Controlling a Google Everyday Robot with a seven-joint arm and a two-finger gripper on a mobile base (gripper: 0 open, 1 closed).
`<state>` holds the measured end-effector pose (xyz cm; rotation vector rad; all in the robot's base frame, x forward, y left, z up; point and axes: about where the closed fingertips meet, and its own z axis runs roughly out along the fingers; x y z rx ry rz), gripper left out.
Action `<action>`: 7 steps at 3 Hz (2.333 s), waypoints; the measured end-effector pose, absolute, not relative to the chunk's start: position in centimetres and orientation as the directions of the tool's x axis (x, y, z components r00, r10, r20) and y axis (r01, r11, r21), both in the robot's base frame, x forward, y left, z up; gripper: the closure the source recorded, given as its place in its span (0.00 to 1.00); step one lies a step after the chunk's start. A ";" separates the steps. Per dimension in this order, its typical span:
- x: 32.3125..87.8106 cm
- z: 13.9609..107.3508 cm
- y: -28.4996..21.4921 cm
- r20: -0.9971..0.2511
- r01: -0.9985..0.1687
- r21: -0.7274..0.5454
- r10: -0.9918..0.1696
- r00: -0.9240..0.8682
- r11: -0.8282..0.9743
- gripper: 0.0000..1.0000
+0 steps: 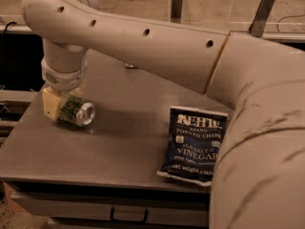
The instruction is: Place green can upright
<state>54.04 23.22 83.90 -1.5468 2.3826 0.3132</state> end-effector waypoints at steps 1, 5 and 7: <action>54.5 85.7 22.8 -0.388 -0.909 0.012 -0.836 -0.389 0.417 0.65; 62.0 106.5 21.6 -0.777 -0.954 -0.202 -0.629 0.019 0.221 1.00; 62.9 106.2 21.5 -0.814 -0.953 -0.193 -0.580 0.023 0.233 1.00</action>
Offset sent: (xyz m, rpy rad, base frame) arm 0.0406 -0.0086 0.1398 0.2095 -0.2310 0.0836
